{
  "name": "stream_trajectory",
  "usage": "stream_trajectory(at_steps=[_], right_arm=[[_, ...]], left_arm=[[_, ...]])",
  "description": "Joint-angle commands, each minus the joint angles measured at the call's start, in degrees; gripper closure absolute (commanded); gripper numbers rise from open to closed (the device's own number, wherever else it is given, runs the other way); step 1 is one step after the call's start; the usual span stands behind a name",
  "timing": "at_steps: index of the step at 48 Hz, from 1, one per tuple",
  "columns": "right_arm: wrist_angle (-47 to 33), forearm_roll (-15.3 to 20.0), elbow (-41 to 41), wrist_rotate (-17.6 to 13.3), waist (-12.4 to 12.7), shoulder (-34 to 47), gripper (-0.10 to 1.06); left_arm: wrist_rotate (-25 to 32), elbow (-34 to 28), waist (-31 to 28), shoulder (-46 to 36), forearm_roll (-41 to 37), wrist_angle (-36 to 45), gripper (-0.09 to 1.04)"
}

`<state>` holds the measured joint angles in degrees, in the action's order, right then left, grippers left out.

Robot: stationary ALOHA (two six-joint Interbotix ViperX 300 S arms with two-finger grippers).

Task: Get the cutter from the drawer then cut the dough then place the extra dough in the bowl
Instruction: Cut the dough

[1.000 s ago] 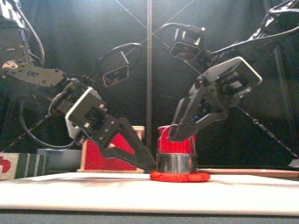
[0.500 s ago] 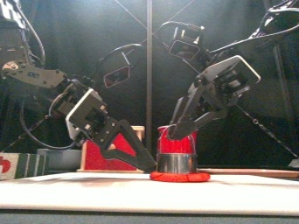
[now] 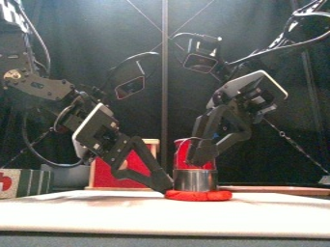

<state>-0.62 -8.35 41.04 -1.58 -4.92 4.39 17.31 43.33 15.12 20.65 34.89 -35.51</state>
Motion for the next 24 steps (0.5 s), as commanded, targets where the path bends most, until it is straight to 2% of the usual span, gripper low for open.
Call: stream_trajectory(at_steps=[1, 24], right_arm=[[0.4, 0.0, -1.6, -0.1, -0.1, -1.0, 0.26], [2.6, 0.0, -1.9, 0.0, 0.0, -3.4, 0.29]], left_arm=[[0.0, -1.4, -0.4, 0.3, 0.6, 2.8, 0.46], [0.0, -1.2, -0.6, 0.3, 0.7, 3.4, 0.46]])
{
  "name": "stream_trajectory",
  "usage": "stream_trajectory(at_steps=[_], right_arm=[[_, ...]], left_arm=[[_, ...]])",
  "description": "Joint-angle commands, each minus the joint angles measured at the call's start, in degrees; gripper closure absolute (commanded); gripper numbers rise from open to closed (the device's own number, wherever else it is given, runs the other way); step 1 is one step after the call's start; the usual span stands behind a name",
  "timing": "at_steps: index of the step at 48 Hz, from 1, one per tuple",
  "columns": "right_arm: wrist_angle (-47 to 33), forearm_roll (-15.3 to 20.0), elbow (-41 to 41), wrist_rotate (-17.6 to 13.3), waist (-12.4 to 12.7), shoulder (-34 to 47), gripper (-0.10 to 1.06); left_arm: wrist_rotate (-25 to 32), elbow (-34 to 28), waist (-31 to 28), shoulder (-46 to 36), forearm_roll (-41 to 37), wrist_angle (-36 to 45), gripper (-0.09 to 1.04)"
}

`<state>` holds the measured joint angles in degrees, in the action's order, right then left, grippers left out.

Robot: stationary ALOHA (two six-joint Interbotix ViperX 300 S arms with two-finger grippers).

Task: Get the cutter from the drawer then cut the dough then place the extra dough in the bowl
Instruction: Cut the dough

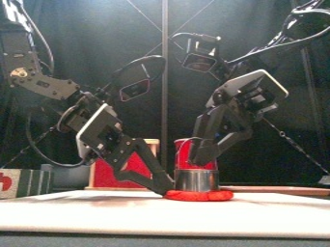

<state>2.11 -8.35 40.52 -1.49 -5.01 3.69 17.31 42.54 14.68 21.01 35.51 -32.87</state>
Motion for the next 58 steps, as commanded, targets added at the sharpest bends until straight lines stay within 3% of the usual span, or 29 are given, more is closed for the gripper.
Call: stream_trajectory(at_steps=[1, 24, 37, 43, 58], right_arm=[[-0.1, 0.0, -1.5, -0.1, 0.1, -2.8, 0.29], [2.1, 0.0, -2.5, -0.2, 0.2, -3.2, 0.32], [2.2, -0.1, -2.5, 0.6, -0.1, -3.3, 0.59], [2.2, -1.2, -2.5, 0.6, -0.1, -4.3, 0.66], [4.0, -6.0, 0.0, 0.2, 0.4, -14.3, 0.66]], left_arm=[[0.0, -0.4, -0.2, -0.1, 0.1, 0.8, 0.46], [0.0, -0.4, -0.2, -0.1, 0.1, 0.8, 0.46], [-0.1, -0.4, -0.2, -0.1, 0.1, 0.8, 0.46], [-0.1, -0.4, -0.2, -0.1, 0.1, 1.0, 0.46], [-0.1, -0.3, -0.2, -0.1, 0.1, 1.2, 0.46]])
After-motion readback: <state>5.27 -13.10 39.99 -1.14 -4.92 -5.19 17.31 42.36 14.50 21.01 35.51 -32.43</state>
